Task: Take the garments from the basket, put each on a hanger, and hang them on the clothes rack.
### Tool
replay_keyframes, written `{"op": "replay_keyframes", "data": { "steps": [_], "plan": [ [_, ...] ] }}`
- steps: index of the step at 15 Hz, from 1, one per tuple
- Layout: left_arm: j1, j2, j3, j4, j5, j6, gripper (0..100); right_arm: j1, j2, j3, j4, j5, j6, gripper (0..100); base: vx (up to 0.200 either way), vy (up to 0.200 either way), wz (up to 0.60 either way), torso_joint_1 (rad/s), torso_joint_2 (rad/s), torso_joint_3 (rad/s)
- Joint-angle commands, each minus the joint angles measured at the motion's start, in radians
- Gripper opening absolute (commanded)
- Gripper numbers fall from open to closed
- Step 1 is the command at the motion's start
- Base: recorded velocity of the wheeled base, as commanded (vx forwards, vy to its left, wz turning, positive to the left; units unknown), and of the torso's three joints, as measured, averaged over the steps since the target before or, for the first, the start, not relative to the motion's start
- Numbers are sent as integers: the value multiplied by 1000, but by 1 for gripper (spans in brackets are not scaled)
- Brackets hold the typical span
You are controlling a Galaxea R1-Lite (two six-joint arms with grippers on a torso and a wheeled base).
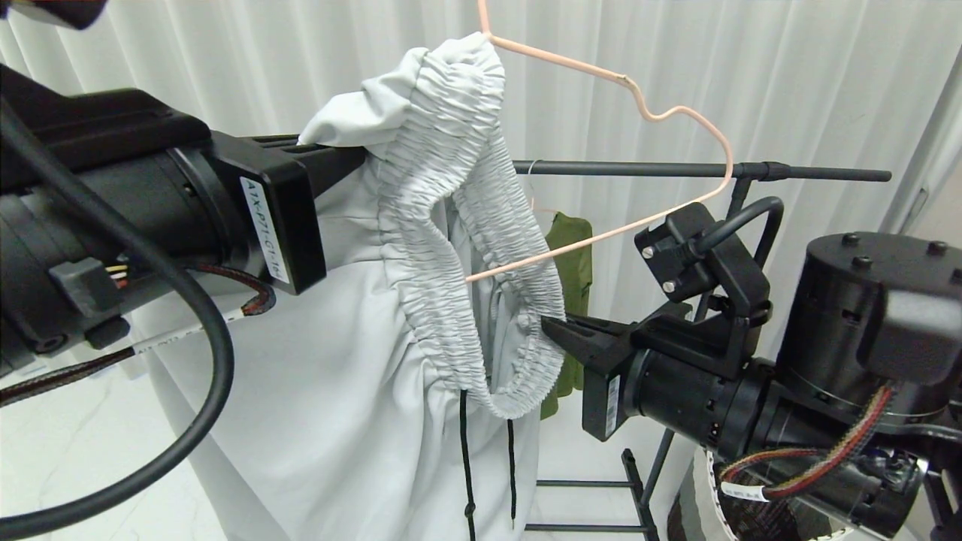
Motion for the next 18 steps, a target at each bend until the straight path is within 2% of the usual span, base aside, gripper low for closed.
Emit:
{"op": "replay_keyframes", "data": {
  "steps": [1,4,7,10,18],
  "plan": [
    [0,1,1,0,1,0,0,-2,-1,0,0,0,0,0,0,0,0,0,0,0],
    [32,1,24,0,4,5,0,-62,-9,1,0,-5,-3,0,0,0,0,0,0,0],
    [124,1,53,-21,2,109,0,-157,-21,4,0,-65,-4,0,0,0,0,0,0,0],
    [167,4,102,-103,2,139,0,-230,-29,6,0,-72,-30,0,0,0,0,0,0,0],
    [215,-66,210,-107,1,181,0,-307,-24,4,-5,-72,-66,0,0,0,0,0,0,0]
  ]
}}
